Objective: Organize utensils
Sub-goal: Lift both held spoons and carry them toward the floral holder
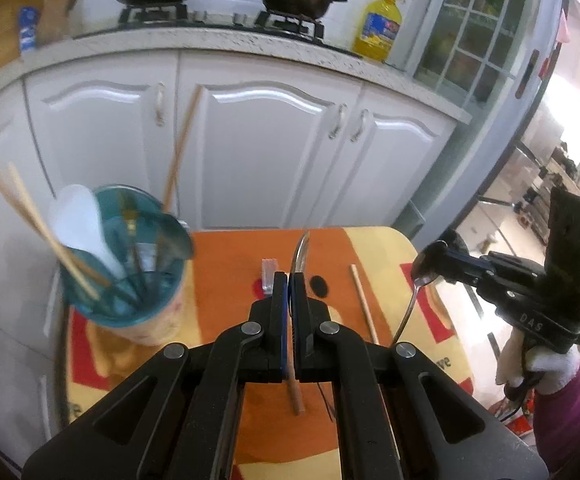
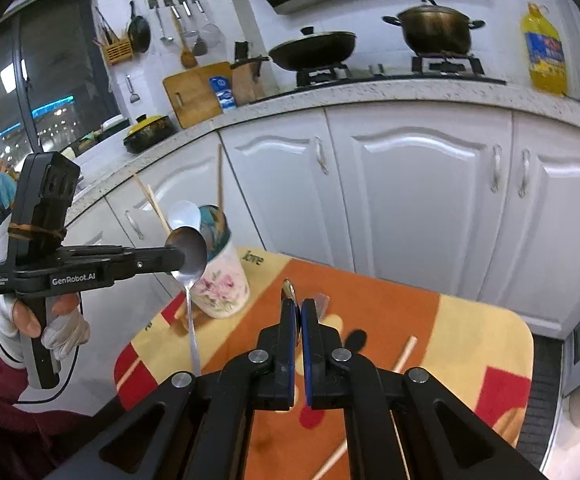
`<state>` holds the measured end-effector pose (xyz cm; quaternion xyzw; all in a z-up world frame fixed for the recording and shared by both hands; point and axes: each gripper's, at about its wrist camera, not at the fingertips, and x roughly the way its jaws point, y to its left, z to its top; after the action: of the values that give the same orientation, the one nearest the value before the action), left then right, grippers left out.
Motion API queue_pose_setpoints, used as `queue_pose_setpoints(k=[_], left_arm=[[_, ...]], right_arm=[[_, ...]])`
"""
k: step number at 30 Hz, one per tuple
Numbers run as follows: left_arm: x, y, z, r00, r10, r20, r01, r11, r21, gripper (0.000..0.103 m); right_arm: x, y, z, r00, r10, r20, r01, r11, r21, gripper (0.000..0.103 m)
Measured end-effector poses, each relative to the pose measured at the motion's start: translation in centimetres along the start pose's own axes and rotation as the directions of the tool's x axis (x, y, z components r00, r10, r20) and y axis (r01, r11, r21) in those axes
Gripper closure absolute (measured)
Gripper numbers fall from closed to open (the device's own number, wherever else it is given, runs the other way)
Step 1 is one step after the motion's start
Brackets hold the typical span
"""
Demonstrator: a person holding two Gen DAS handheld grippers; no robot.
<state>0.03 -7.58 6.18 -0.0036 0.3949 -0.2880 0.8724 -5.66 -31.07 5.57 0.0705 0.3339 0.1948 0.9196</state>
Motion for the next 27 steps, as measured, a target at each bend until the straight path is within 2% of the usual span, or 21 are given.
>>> queue_pose_setpoints(k=[9, 18, 22, 27], left_arm=[[-3.3, 3.3, 0.7, 0.995, 0.076, 0.072, -0.074, 0.997, -0.031, 0.103], [-5.6, 6.5, 3.0, 0.982, 0.127, 0.143, -0.119, 0.991, -0.067, 0.103], [-6.8, 8.6, 4.4, 0.969, 0.163, 0.184, -0.144, 0.983, -0.112, 0.103], [-7.0, 10.6, 5.7, 0.942, 0.253, 0.221, -0.226, 0.964, -0.140, 0.103]], right_arm=[[2.0, 3.8, 3.3, 0.999, 0.030, 0.011, -0.029, 0.999, -0.035, 0.100], [3.7, 6.5, 6.8, 0.998, 0.047, 0.047, -0.045, 0.998, -0.045, 0.100], [4.0, 7.7, 8.8, 0.996, 0.047, 0.076, -0.042, 0.998, -0.055, 0.100], [4.7, 8.5, 11.5, 0.992, 0.021, 0.127, -0.015, 0.998, -0.055, 0.100]])
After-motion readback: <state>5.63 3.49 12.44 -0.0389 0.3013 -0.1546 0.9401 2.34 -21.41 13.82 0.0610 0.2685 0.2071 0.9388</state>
